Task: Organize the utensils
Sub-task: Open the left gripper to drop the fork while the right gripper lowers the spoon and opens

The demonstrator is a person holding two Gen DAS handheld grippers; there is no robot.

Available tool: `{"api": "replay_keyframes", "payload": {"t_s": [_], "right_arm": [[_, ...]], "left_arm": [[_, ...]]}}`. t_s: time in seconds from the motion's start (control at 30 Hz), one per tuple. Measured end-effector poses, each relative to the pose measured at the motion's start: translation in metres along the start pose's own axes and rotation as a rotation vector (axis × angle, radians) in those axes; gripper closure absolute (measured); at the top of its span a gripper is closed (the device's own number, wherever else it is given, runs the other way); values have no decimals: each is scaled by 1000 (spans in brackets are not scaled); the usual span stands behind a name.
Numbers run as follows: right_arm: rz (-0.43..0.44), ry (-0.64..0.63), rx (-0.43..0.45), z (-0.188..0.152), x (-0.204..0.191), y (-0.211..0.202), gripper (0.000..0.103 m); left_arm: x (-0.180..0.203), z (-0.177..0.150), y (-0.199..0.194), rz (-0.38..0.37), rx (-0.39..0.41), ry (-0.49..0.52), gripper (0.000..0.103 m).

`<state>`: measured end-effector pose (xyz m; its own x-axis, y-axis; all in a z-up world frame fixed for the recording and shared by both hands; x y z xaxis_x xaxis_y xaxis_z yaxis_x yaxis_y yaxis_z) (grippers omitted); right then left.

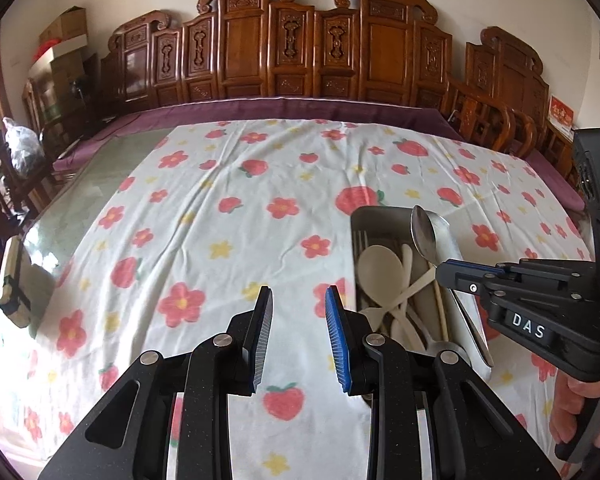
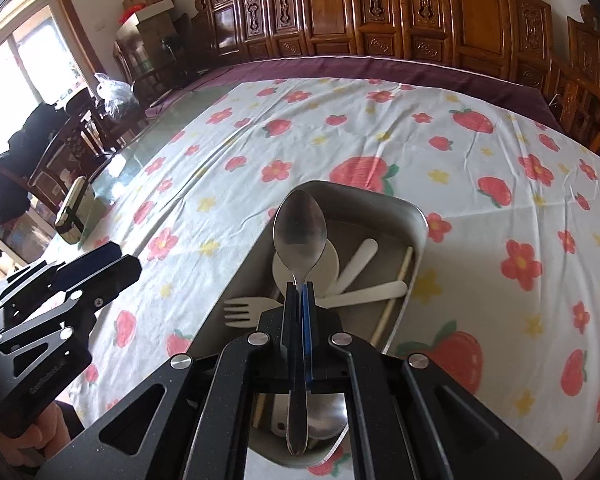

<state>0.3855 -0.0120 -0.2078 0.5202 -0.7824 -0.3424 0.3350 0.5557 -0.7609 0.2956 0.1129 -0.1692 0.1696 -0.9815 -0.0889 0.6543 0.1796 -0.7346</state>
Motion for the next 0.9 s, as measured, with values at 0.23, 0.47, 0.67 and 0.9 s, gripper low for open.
{"api": "replay_keyframes", "payload": {"t_s": [0.23,0.47,0.67,0.9], "right_arm": [[-3,9,22,2,3,-3,98],[-39,-20,58,-17,7,-36,98],[-75,-35,130,-41,9,-91,85],[-109,-10,222,-72,13,-154,58]], "left_arm": [[-3,1,-9,4,19,8,77],[8,-1,-25,-6,41,19,76],[27,-4,-54,-35,75,39,67],[51,-8,-97,-77,133,70,44]]}}
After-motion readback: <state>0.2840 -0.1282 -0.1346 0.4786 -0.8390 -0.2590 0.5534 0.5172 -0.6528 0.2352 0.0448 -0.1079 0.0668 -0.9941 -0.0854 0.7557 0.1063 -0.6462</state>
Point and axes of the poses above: each gripper's, at about its wrist camera, not at the fingertips, and y roughly the way its jaws point, x to its right, z to its top, the point moved 3 cm from there along y, roughly the way its jaws point, and after that the axes turned 7 degrees about z, right-handed, at the moved point
